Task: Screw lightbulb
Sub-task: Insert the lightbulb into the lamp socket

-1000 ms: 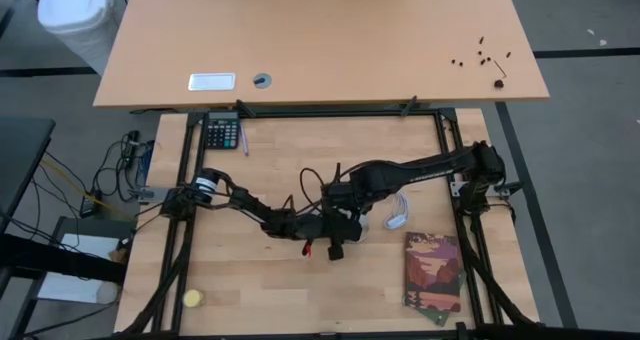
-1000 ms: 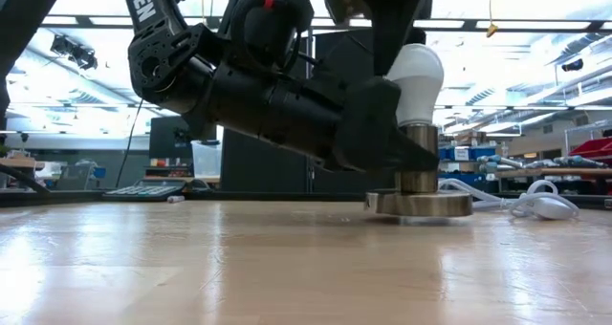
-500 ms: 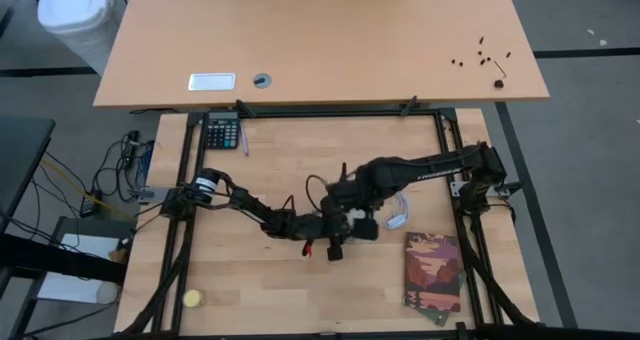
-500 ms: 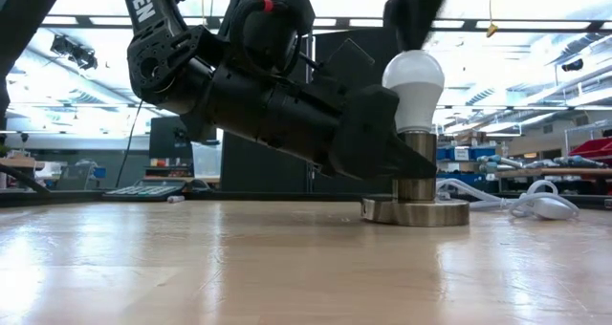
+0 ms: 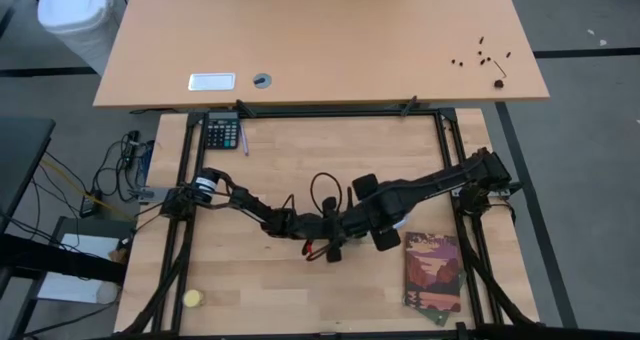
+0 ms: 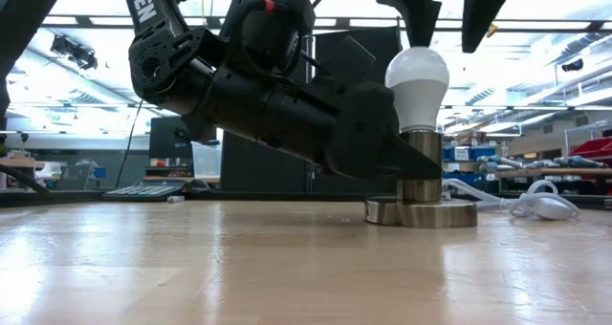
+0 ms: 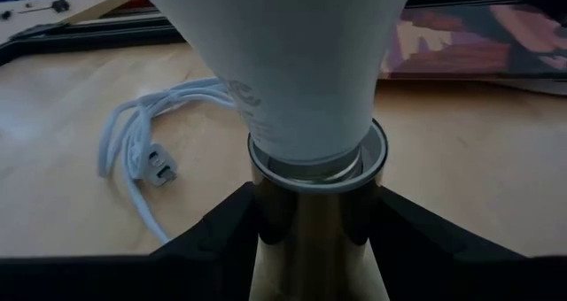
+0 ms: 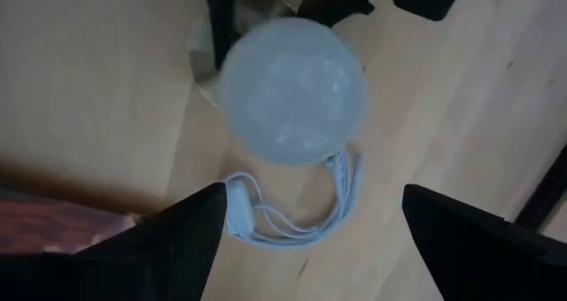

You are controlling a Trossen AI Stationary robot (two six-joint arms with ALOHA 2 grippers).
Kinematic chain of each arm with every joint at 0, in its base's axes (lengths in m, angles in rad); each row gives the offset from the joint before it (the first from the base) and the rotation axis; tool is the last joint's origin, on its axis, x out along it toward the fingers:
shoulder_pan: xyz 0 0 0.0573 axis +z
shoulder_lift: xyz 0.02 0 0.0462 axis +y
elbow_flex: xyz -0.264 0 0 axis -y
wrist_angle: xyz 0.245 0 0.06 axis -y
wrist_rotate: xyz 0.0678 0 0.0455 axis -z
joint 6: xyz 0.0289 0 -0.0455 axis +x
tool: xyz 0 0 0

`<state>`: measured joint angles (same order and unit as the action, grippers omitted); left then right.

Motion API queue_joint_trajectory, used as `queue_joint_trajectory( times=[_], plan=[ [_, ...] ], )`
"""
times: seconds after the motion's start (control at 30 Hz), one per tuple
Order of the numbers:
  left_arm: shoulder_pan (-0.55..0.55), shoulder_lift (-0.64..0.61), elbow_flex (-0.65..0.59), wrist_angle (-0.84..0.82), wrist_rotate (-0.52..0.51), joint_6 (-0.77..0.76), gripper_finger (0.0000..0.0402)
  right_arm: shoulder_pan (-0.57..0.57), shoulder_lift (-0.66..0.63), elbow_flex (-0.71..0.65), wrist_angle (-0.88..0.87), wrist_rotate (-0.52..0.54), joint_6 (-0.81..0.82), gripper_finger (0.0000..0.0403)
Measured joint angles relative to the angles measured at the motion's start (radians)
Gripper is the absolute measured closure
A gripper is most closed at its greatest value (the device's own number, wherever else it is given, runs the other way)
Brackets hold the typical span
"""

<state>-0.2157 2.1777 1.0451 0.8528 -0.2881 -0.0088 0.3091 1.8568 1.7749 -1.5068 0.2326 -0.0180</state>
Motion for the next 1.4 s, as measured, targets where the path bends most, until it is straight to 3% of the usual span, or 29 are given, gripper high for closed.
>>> queue_joint_trajectory(
  times=[0.2,0.5,0.6,0.77,1.07,1.4],
  plan=[
    [0.0,0.0,0.0,0.0,0.046,0.022,0.0213,0.0,-0.033,-0.088,0.069,0.009,-0.049,0.0053],
    [0.0,0.0,0.0,0.001,0.093,0.06,0.0213,0.006,-0.237,-0.44,0.381,0.003,-0.09,0.0053],
    [0.0,0.0,0.0,0.006,0.108,0.062,0.0213,0.006,-0.264,-0.5,0.434,-0.025,-0.121,0.0053],
    [0.0,0.002,0.0,0.016,0.112,0.077,0.0213,-0.031,-0.231,-0.496,0.449,-0.143,-0.136,0.0053],
    [0.0,0.002,0.0,0.016,0.148,0.078,0.0213,-0.049,-0.22,-0.485,0.545,-0.165,-0.278,0.0053],
    [0.0,0.002,-0.001,0.021,0.197,0.073,0.0213,-0.045,-0.132,-0.397,0.506,-0.205,-0.285,0.0054]
  ],
)
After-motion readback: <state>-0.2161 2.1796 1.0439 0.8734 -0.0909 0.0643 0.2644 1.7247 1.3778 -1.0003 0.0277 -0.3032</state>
